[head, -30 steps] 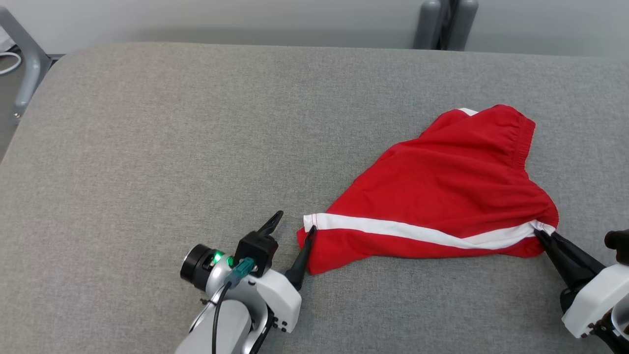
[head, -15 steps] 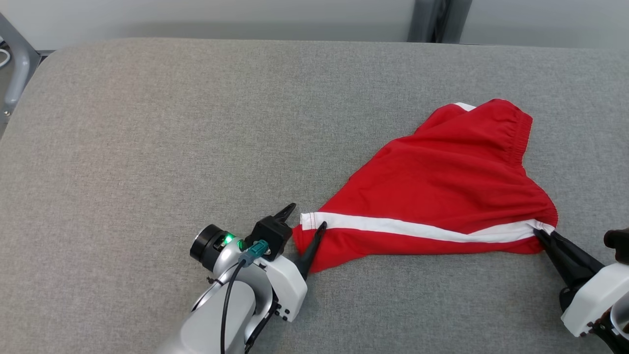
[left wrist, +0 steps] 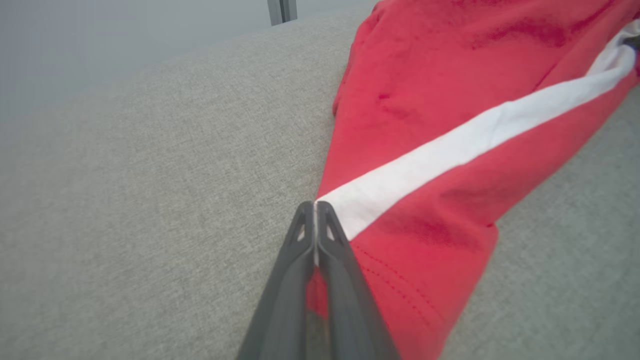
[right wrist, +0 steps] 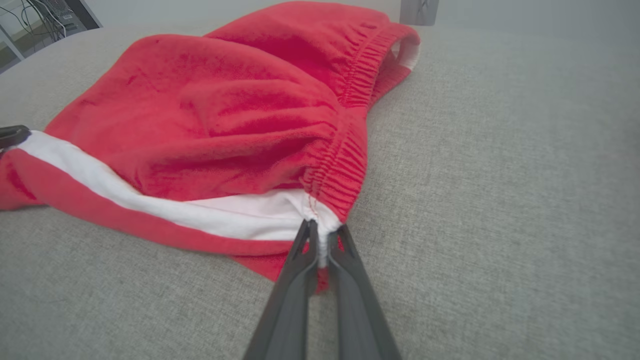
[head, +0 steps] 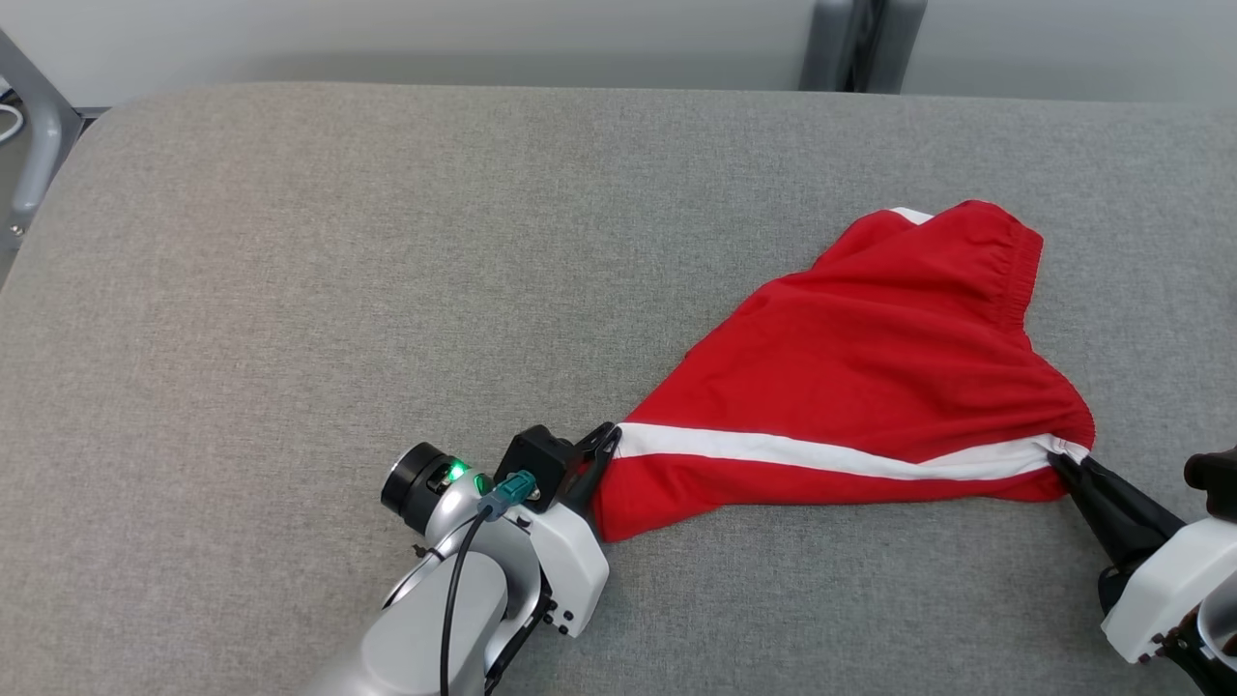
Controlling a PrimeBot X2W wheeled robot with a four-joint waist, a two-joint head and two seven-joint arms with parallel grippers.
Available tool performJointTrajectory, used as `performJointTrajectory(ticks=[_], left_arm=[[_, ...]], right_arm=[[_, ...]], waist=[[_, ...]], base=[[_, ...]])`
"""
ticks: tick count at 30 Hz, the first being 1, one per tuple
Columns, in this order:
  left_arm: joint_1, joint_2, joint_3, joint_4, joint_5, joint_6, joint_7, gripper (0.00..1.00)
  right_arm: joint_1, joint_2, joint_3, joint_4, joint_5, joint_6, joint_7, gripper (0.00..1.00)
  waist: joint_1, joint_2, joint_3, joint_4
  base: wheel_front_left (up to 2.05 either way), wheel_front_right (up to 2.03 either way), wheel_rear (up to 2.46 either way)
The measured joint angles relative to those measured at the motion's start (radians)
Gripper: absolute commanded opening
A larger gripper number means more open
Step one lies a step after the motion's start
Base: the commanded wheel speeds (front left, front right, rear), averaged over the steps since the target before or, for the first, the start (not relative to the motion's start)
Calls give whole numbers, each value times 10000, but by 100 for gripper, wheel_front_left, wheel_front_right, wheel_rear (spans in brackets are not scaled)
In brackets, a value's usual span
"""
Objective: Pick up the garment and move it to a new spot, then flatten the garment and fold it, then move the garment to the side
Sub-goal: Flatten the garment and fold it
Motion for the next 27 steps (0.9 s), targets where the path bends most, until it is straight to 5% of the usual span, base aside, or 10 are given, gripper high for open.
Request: performJointTrajectory(ticks=[12,22,27], left_arm=[[38,50,466,-708,-270,353,-230,0],[1227,560,2199,-4504,830,974,-245,0],[1999,560,3634,-7158,2046,1110,-245,0]], right_arm=[[7,119,29,144,-75,0,-86,0],[5,489,-1070,-109,-606,0,-393,0],[-128,1037,-3129,-1528,-1772,0,-426,0]], waist=[[0,0,-320,152],[0,0,-566,358],[0,0,-895,406]], base=[[0,0,0],[0,0,0],[0,0,0]])
